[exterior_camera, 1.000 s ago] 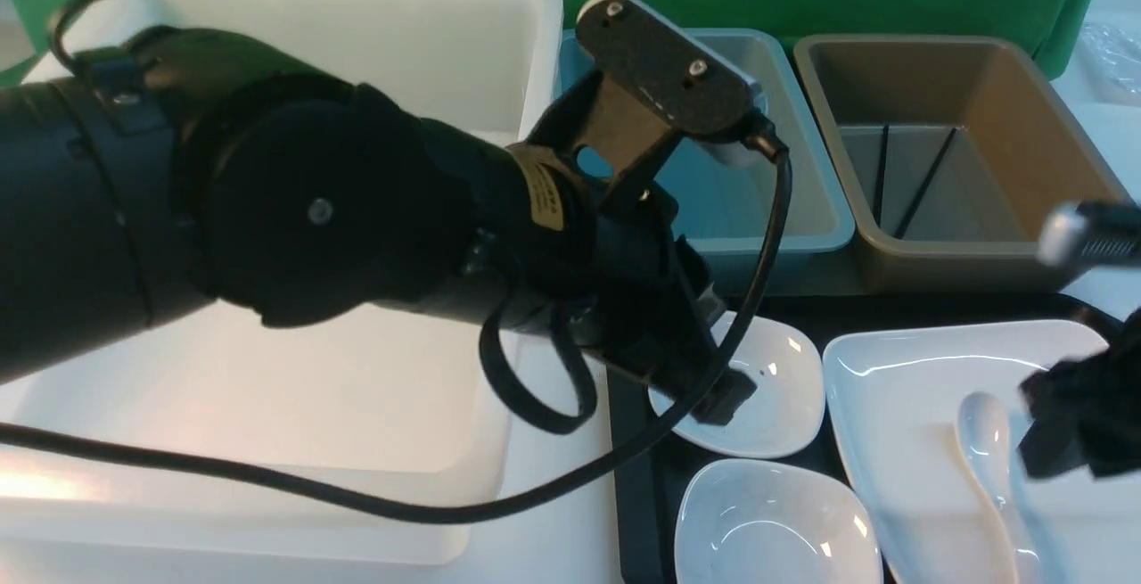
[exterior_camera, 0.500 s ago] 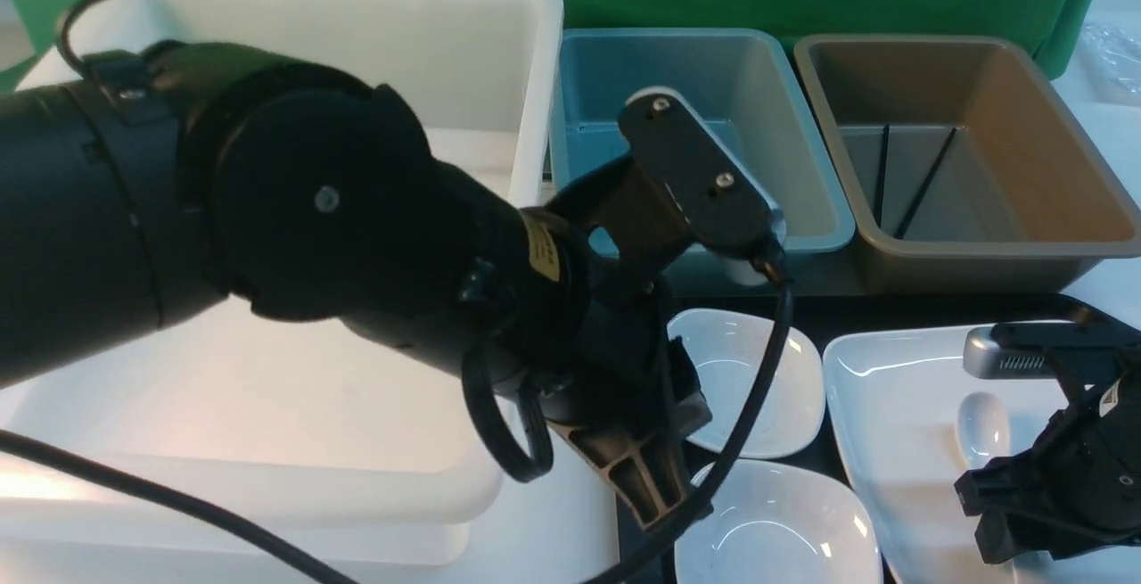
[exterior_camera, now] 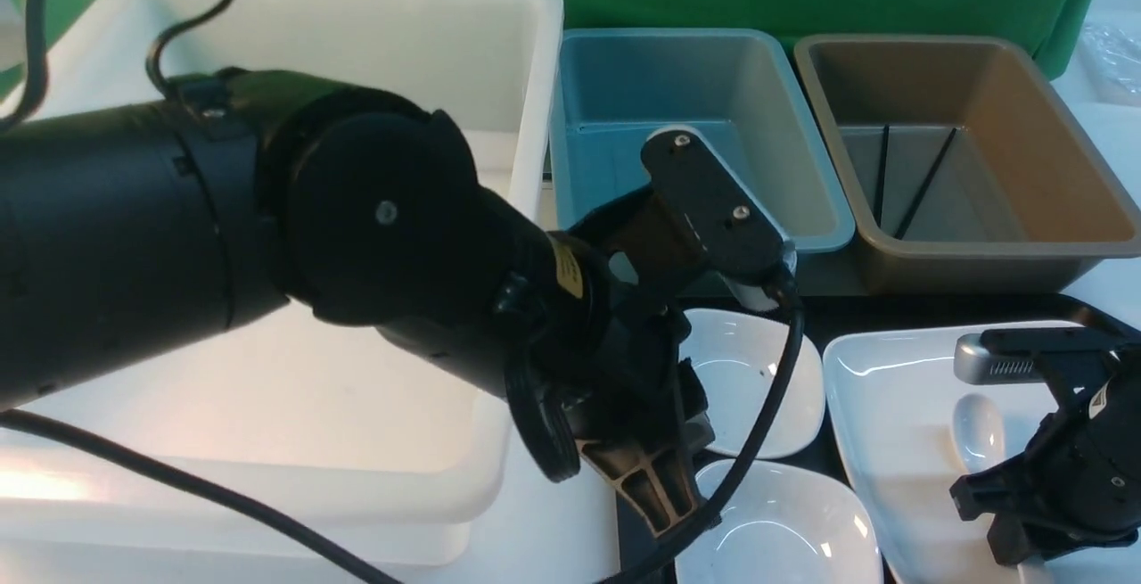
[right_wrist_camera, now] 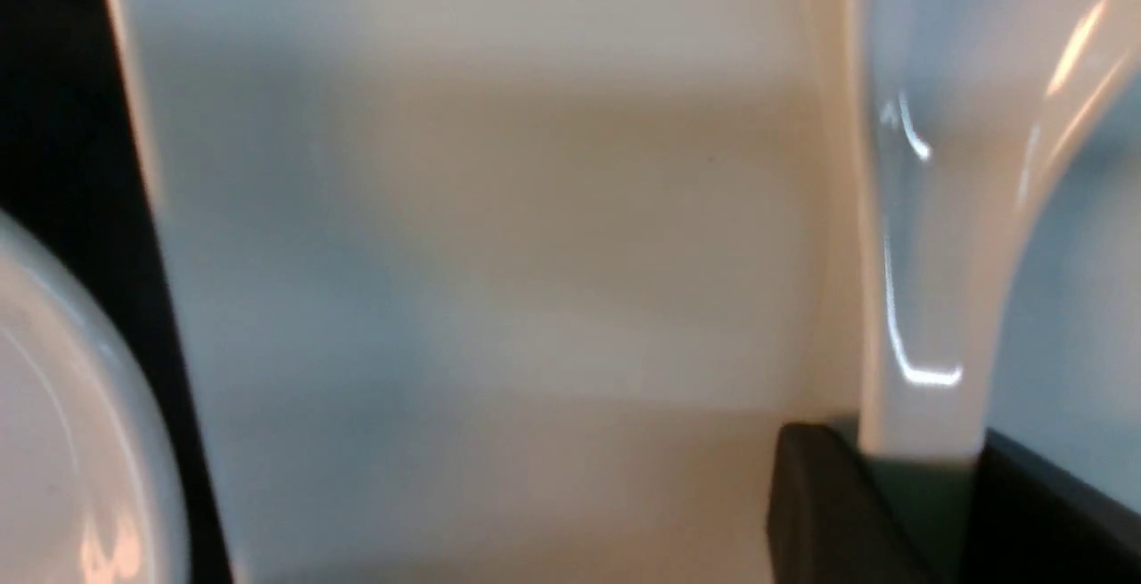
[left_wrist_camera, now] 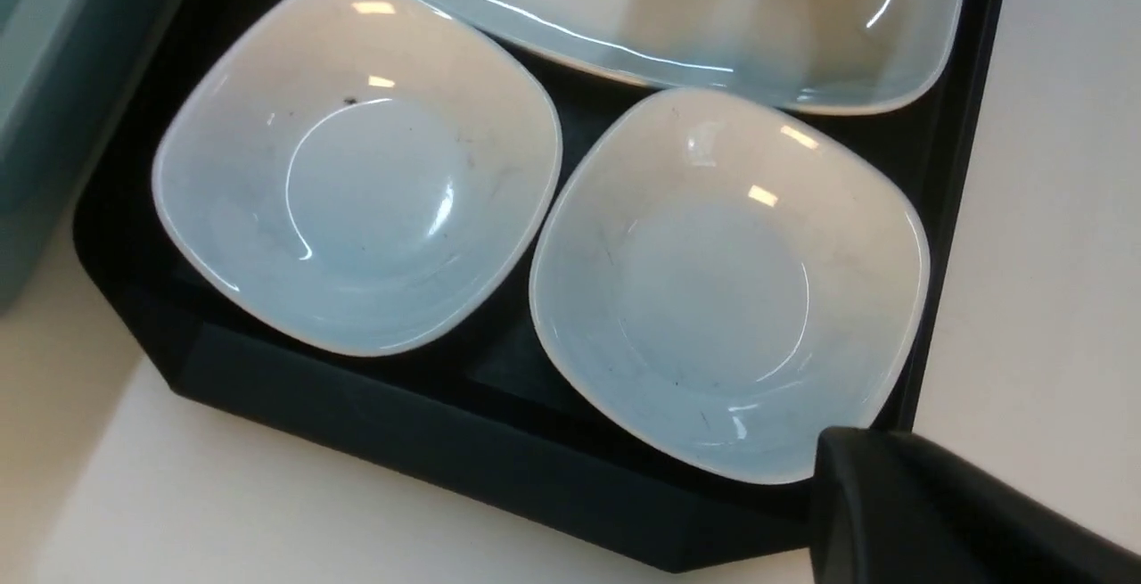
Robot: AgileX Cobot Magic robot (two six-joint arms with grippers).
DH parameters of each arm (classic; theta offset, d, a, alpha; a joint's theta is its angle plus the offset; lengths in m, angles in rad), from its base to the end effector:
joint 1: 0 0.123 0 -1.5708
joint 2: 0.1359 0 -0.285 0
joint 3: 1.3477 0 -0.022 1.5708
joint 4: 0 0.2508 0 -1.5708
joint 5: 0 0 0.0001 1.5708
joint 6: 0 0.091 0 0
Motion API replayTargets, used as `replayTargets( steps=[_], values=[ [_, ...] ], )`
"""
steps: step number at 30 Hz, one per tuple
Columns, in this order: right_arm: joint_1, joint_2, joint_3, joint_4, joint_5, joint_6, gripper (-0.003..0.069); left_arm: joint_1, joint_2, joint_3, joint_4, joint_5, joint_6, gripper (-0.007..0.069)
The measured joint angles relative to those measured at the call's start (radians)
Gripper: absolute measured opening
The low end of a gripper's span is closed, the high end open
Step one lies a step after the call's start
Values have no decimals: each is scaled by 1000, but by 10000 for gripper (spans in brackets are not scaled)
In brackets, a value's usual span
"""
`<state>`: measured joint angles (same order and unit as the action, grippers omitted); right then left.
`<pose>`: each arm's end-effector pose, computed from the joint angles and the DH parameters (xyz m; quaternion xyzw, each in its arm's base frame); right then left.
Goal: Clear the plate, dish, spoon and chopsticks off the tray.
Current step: Use the right arm to grab a soup spoon from the plate, then use the right arm to put the soup spoon into the small storage box in the middle
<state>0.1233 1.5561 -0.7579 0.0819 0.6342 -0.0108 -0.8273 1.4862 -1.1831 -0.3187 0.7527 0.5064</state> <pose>0.2567 0.0363 0.1703 -0.0365 0.9926 0.0341 0.1107 0.1998 -0.2461 0.3034 0.5216 0.7894 -0.1830 0.2670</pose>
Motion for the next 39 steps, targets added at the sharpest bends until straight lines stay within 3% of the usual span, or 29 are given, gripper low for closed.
replayTargets(
  steps=[7,11,18,26,29,31,35,37,39],
  values=[
    [0,-146,-133,91,54,-52,181,78,-25,-1,37,-75,-112,1],
    [7,-138,-333,196,67,-127,181,157,-83,-1,33,-199,-140,1],
    [126,94,-732,242,100,-180,181,293,-135,-3,30,-300,-198,1],
    [187,428,-1124,249,105,-136,181,320,-133,-3,30,-299,-219,1],
    [191,530,-1219,249,115,-98,238,320,-133,-3,25,-282,-219,1],
    [191,570,-1252,248,133,-76,342,320,-133,-3,21,-263,-220,1],
    [191,572,-1275,238,198,-68,472,320,-133,-3,19,-223,-221,1],
    [191,552,-1303,212,285,-76,480,320,-133,-5,19,-192,-224,1],
    [189,515,-1328,176,406,-100,411,320,-131,-21,26,-130,-252,1]
  ],
)
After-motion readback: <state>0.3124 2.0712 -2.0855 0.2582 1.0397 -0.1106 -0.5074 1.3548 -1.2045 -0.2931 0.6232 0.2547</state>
